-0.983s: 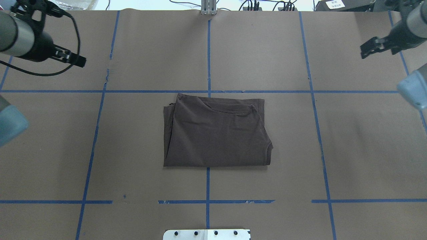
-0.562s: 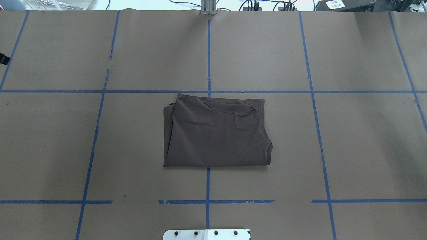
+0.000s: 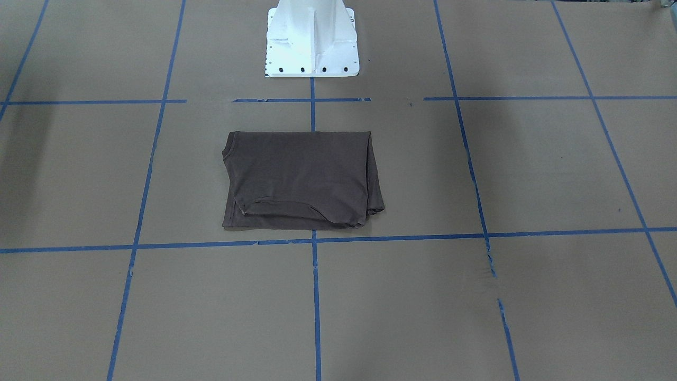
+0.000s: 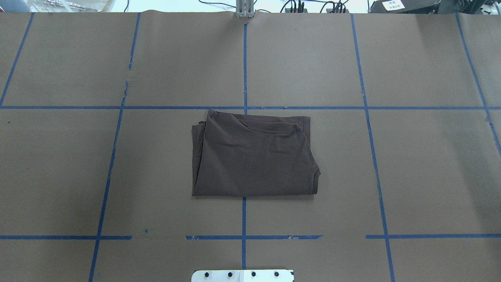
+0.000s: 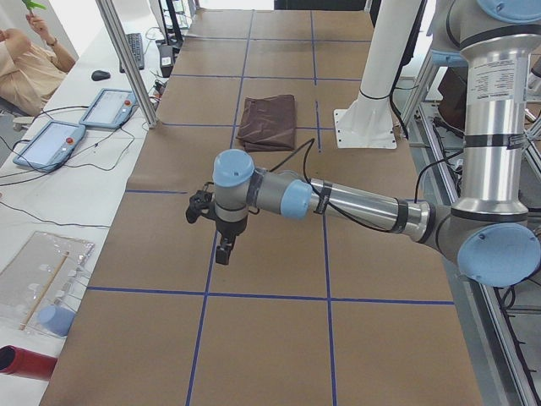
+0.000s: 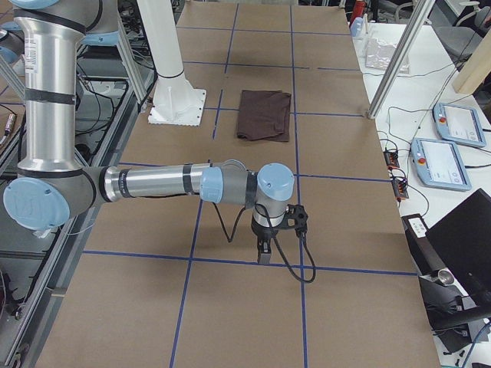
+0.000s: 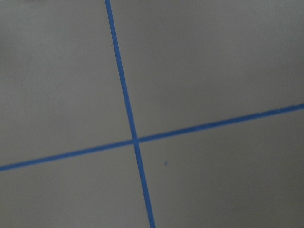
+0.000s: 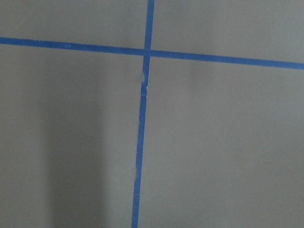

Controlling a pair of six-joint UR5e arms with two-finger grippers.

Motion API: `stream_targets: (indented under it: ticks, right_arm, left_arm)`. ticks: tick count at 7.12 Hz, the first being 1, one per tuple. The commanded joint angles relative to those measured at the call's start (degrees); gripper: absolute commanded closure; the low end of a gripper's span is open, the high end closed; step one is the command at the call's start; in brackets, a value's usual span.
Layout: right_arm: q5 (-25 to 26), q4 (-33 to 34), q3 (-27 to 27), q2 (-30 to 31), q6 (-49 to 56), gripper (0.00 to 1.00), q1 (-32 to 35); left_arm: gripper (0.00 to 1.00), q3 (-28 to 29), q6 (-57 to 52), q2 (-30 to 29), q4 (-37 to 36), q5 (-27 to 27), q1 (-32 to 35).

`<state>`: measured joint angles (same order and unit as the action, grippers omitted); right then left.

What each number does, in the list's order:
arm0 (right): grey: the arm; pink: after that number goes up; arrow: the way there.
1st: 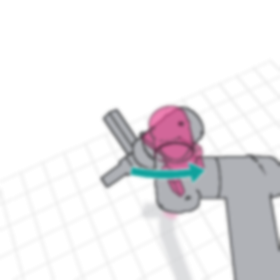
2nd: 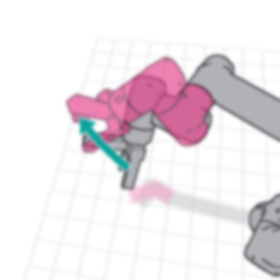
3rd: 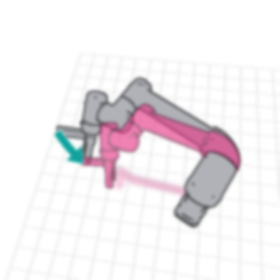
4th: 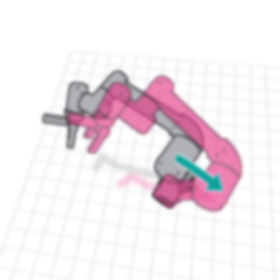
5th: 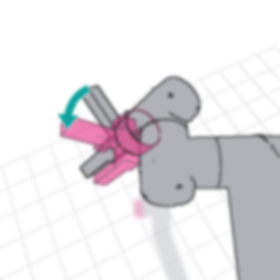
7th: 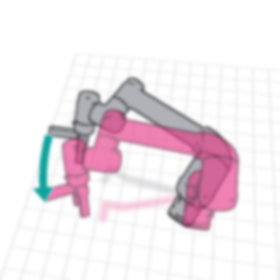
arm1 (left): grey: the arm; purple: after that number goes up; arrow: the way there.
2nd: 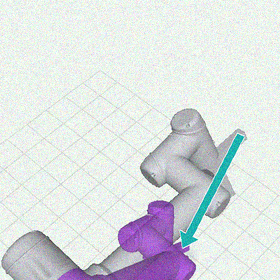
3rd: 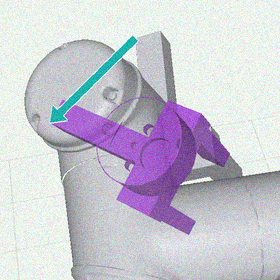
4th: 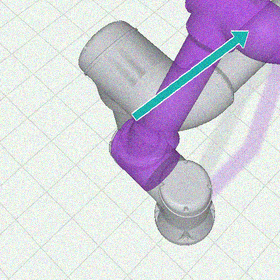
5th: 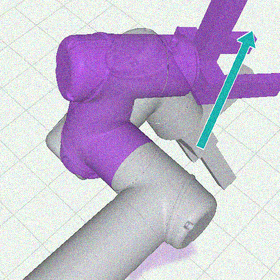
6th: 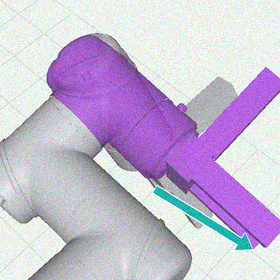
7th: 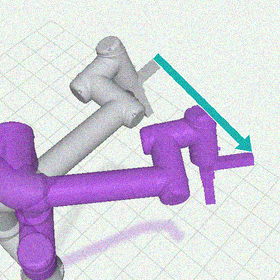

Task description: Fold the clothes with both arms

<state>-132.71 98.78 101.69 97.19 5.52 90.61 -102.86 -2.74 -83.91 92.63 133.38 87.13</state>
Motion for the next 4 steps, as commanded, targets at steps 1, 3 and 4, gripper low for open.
stream_targets:
  ticks: [1,3,4]
  right_arm:
    - [-1.32,-0.6,-0.61,0.8,0.19,0.0,0.44]
    - [-1.5,-0.52,-0.53,0.89,1.07,0.0,0.35]
    - [-1.41,-0.6,-0.62,0.72,0.98,0.0,0.35]
  left_arm:
    - [0.0,3.35,-4.12,4.63,-0.43,2.41,1.55]
    - [0.0,4.24,-4.21,2.63,0.7,-0.21,1.29]
    - [0.0,6.25,-4.38,1.66,2.62,-0.49,1.2]
